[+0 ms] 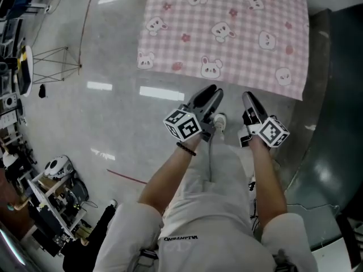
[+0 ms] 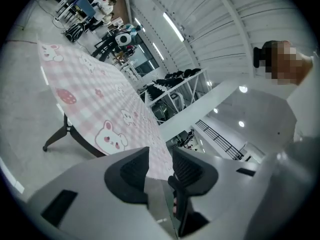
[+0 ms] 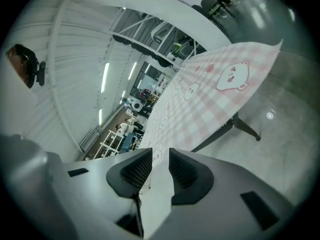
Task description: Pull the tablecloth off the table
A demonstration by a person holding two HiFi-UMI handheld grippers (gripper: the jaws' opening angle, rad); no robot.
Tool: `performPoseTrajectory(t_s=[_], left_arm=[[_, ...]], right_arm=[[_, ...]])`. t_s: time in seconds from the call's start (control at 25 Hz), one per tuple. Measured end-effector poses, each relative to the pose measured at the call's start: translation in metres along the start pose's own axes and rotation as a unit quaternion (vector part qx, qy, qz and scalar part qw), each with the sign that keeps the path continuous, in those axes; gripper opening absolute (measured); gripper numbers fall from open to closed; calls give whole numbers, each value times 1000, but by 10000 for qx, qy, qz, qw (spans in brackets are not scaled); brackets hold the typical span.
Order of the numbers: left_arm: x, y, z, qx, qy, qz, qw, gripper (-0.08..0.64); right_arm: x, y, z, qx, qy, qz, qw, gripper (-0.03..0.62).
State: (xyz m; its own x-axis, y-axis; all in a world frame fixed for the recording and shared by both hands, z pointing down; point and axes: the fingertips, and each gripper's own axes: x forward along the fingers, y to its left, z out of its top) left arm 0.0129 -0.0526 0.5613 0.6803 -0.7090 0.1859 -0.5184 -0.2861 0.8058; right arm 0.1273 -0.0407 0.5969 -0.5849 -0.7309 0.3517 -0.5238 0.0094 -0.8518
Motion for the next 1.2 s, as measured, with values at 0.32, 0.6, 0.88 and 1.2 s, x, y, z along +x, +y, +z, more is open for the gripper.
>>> performPoseTrajectory(t_s=[0.32,0.6,0.88,1.2], left_arm=[[11,43,-30,-459,129,27,9989,130],[27,61,-46,-751,107,-107,9971,130],[37,78,-33,-936,-172,-123,9954,130],[30,102,-14,-1517,-821,-29,9850,121]], right_arm=[[17,-34,-4,457,-309,11,9985,120],[27,-59,-3,751,-540,-129,9956,126],[36,-63,3,757,-741,2,9944,126],[39,-72,7,911,-1069,23,9901,126]])
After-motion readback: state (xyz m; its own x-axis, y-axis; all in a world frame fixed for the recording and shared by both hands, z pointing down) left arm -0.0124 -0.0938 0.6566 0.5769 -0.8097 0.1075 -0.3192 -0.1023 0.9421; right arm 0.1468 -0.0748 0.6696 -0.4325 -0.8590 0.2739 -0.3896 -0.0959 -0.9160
